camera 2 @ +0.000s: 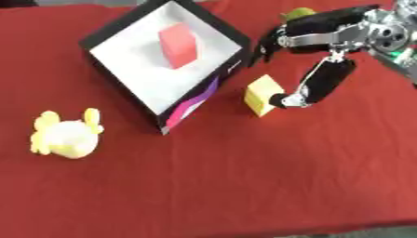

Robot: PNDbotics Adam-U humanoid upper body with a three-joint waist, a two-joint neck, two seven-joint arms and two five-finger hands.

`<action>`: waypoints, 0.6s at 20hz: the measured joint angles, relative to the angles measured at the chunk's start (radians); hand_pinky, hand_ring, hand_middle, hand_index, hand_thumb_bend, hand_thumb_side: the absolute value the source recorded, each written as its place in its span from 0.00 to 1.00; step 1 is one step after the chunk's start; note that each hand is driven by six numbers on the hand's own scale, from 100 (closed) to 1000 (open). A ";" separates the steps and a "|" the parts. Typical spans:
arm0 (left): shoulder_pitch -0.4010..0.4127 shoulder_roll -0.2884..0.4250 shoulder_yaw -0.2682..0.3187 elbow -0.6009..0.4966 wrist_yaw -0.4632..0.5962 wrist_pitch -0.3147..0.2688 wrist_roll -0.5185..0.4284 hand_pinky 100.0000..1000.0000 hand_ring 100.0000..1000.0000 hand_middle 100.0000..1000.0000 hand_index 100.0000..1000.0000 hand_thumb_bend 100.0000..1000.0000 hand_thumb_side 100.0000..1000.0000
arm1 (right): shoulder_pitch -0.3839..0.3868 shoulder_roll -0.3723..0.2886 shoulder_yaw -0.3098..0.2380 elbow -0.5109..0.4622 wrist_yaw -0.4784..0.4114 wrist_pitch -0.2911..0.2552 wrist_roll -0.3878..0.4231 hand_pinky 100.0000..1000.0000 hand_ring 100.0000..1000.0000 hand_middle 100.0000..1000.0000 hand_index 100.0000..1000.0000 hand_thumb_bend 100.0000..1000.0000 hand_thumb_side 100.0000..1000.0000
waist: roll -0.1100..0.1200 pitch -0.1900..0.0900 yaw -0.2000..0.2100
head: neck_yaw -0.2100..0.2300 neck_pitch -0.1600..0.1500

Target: Pick up objects on the table and place them in the box.

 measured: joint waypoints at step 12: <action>0.008 -0.008 0.000 0.000 0.000 -0.001 -0.013 0.91 0.77 0.76 0.88 0.14 0.60 | 0.003 0.017 0.007 0.034 0.028 -0.029 0.005 0.88 0.82 0.82 0.85 0.23 0.24 | 0.000 0.002 0.003 | 0.000 0.000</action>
